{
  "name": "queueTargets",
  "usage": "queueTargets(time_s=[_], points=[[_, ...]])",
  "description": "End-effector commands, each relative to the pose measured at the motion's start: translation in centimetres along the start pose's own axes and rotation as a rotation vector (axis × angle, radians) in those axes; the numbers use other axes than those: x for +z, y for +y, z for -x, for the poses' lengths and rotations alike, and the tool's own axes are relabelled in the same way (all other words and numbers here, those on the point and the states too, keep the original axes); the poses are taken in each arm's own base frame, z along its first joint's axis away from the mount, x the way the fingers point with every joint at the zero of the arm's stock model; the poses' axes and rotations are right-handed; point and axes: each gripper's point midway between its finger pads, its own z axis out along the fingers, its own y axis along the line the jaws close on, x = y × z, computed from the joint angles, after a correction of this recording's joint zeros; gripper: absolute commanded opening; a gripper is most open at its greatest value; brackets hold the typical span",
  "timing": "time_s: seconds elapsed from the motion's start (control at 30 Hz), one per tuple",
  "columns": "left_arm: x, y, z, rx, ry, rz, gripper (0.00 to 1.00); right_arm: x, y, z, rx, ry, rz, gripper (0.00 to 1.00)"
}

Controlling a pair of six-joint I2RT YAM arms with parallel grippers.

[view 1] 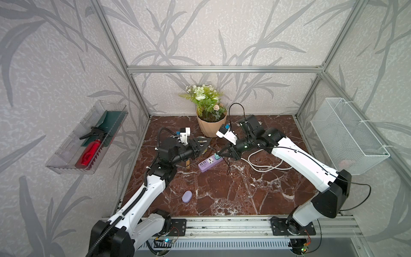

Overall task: Charge the bluetooth headset
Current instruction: Adjust the charging cable.

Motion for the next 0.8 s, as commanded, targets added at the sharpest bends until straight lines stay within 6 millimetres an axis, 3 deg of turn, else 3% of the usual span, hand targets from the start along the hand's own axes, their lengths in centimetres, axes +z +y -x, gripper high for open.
queueTargets(time_s=[0.0,0.1,0.3,0.6,0.77], points=[[-0.8,-1.8,-1.0,0.058,0.052,-0.043,0.36,-0.7,1.0,0.4,0.010,-0.024,0.045,0.00],[-0.7,-1.4,-1.2,0.050,0.060,-0.037,0.36,-0.8,1.0,0.6,0.012,-0.029,0.045,0.00],[-0.7,-1.5,-1.2,0.051,0.060,-0.040,0.20,-0.7,0.6,0.4,0.022,-0.024,0.034,0.00],[-0.8,-1.2,-1.3,0.046,0.058,-0.032,0.18,-0.4,-0.1,0.7,0.031,-0.023,0.028,0.00],[-0.8,-1.5,-1.2,0.051,0.051,-0.040,0.12,-0.1,-0.3,0.7,0.035,-0.021,0.027,0.00]])
